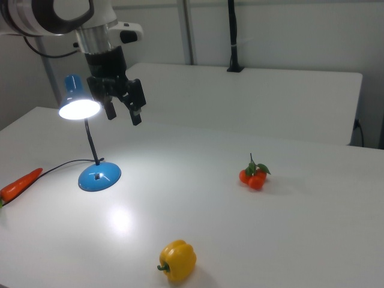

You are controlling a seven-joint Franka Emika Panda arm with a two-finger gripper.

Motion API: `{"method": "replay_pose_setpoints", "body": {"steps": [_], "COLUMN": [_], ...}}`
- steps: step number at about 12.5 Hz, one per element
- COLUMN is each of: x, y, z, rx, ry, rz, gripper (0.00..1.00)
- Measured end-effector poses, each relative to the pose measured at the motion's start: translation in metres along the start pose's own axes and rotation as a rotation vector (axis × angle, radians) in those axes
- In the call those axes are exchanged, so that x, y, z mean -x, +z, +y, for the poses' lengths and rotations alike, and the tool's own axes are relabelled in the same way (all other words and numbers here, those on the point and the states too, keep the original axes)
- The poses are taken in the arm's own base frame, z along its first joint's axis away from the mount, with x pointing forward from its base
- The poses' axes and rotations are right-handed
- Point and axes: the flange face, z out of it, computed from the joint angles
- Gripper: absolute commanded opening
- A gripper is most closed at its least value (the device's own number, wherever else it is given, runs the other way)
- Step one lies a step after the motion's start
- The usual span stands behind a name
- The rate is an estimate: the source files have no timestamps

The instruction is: Turn on desk lamp

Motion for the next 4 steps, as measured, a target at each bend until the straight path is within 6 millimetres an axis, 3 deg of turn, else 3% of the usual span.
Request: {"method": "replay_pose_setpoints", "body": {"steps": [4], "x": [0.0016], "y": [-0.0027], "z": [0.0003], "rx": [0.001], "ry": [0.0], "rz": [0.004], "gripper": [1.0]}}
